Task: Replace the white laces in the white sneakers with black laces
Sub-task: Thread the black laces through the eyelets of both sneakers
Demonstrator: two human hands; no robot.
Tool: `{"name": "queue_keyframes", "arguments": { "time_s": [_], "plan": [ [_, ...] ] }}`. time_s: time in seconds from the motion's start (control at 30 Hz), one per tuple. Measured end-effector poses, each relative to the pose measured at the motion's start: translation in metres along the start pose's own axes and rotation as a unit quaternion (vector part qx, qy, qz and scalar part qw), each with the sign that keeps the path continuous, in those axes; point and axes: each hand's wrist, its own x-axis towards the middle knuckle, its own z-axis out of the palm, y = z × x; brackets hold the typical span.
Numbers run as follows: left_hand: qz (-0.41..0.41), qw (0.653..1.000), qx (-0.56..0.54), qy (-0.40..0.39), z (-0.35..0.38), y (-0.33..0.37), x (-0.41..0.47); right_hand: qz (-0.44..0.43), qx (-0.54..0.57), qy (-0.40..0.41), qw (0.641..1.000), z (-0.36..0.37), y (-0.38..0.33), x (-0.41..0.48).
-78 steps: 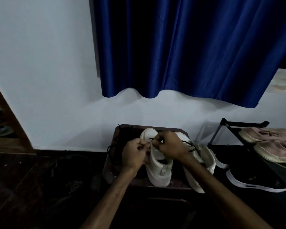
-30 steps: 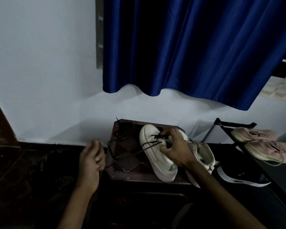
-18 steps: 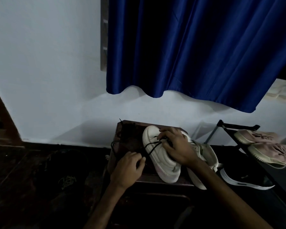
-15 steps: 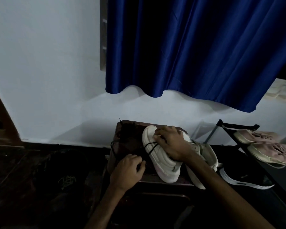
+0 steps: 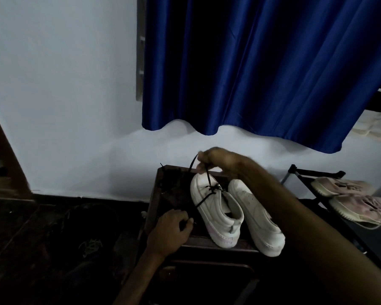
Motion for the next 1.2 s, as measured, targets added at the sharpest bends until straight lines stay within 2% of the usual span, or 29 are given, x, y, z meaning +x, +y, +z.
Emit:
{"name": "queue_keyframes", "arguments": {
  "time_s": [0.07,0.17,0.27,0.33,0.37,0.43,0.47,0.53,0.57,0.67,0.7,0.73,0.8,0.87,0.97,1.2],
  "plan": [
    [-0.019,0.998,-0.053,0.019,-0.002,0.001,0.001,-0.011,0.004,0.001,1.000,-0.007,-0.019,-0.004],
    [-0.050,0.988,-0.127,0.079,-0.011,0.009,0.006,-0.078,-0.038,0.031,0.996,-0.010,-0.034,-0.006],
    [-0.052,0.980,-0.108,0.161,-0.029,0.023,0.026,-0.111,-0.063,0.038,0.991,-0.005,-0.034,-0.007],
    [-0.102,0.966,-0.154,0.181,-0.045,0.037,0.052,-0.122,-0.067,0.035,0.990,0.000,-0.029,-0.008],
    [-0.146,0.956,-0.199,0.162,-0.053,0.047,0.066,-0.127,-0.070,0.031,0.989,0.003,-0.027,-0.010],
    [-0.241,0.917,-0.307,0.085,-0.072,0.067,0.095,-0.138,-0.079,0.022,0.987,0.008,-0.021,-0.013],
    [-0.286,0.879,-0.381,0.035,-0.081,0.076,0.109,-0.143,-0.080,0.018,0.986,0.010,-0.017,-0.014],
    [-0.322,0.801,-0.503,-0.047,-0.102,0.091,0.131,-0.148,-0.066,0.023,0.987,0.012,-0.010,-0.015],
    [-0.320,0.787,-0.524,-0.059,-0.111,0.096,0.140,-0.149,-0.058,0.028,0.987,0.011,-0.008,-0.016],
    [-0.308,0.760,-0.571,0.020,-0.126,0.103,0.161,-0.151,-0.048,0.038,0.987,0.009,0.004,-0.016],
    [-0.298,0.748,-0.590,0.050,-0.130,0.104,0.166,-0.158,-0.085,0.065,0.982,0.007,0.011,-0.014],
    [-0.284,0.748,-0.596,0.067,-0.134,0.105,0.170,-0.168,-0.155,0.115,0.967,0.004,0.021,-0.011],
    [-0.252,0.787,-0.556,0.088,-0.143,0.104,0.175,-0.197,-0.288,0.191,0.917,-0.003,0.043,-0.008],
    [-0.230,0.822,-0.508,0.116,-0.150,0.100,0.177,-0.215,-0.371,0.168,0.888,-0.006,0.067,-0.009],
    [-0.230,0.842,-0.466,0.143,-0.155,0.094,0.178,-0.175,-0.505,0.098,0.840,-0.001,0.097,-0.014],
    [-0.235,0.849,-0.452,0.138,-0.145,0.092,0.175,-0.228,-0.507,0.100,0.825,0.002,0.106,-0.030]
  ]
}}
